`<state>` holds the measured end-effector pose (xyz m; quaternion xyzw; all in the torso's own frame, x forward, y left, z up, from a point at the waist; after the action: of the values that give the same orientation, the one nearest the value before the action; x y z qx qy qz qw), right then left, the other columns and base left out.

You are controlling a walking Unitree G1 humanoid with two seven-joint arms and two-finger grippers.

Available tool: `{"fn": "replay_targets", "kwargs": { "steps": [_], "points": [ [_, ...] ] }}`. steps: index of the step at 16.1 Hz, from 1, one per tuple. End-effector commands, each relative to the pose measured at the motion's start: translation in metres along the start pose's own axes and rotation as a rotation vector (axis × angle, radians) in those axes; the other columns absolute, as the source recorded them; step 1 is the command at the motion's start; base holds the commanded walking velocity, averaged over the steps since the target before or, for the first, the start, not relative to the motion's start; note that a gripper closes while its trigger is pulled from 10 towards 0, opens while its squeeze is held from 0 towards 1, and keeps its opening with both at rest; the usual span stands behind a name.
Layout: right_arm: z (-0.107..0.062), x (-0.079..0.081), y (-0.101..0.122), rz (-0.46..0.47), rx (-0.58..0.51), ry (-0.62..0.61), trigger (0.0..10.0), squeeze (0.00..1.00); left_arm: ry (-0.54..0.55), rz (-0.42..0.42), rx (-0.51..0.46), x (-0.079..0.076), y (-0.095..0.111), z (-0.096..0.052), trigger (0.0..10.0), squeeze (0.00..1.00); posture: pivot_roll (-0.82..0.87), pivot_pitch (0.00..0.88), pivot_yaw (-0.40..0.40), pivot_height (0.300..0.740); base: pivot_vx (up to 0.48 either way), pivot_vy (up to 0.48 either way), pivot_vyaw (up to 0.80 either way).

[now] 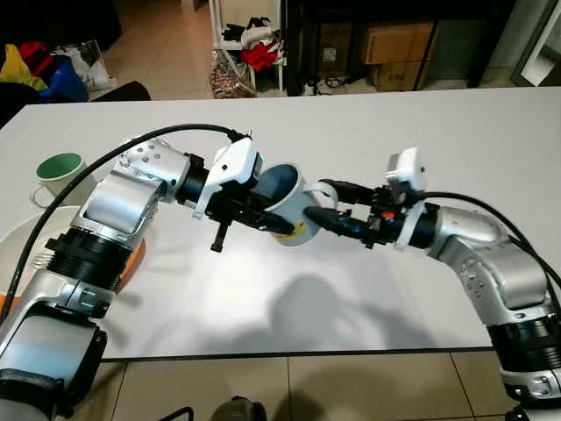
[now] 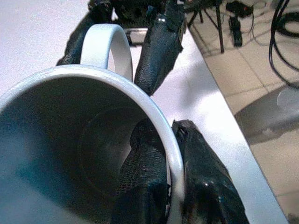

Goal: Setting the table

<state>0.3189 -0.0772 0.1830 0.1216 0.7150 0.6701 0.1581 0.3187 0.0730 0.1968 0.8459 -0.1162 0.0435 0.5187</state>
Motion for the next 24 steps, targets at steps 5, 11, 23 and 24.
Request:
{"fn": "replay_targets", "kwargs": {
  "steps": [5,11,23,24],
  "points": [
    [0.008,0.002,-0.005,-0.087,0.055,0.006,4.0,0.00,-0.022,0.063,0.097,0.002,-0.005,-0.003,0.0,0.00,0.05,0.000,0.095,0.740,0.000,0.000,0.00],
    [0.010,0.008,-0.018,-0.070,0.109,0.049,0.0,0.00,-0.035,0.096,0.155,0.001,-0.011,-0.005,0.0,0.00,0.05,0.000,0.095,0.740,0.000,0.000,0.00],
    [0.017,0.017,-0.020,-0.059,0.088,0.061,0.0,0.00,-0.051,0.130,0.182,0.000,-0.012,-0.004,0.0,0.00,0.04,0.000,0.101,0.740,0.000,0.000,0.00],
    [0.018,0.017,-0.020,-0.058,0.086,0.063,0.0,0.00,-0.009,0.140,0.172,0.006,-0.010,-0.003,0.3,0.00,0.04,0.000,0.101,0.740,0.000,0.000,0.00]
  ]
}}
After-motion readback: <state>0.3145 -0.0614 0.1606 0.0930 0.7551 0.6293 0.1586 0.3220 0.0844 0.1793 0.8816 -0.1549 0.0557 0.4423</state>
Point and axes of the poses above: a point about 5 cm out from each wrist's last joint towards the gripper, its own z axis pointing out of the wrist towards the gripper, its own y axis along the axis of the wrist's last joint, x = y × z, the point moved 6 cm from there along z, pointing out of the wrist towards the gripper, and after that the axes turned 2 degrees about -z, right-handed, at the moved point
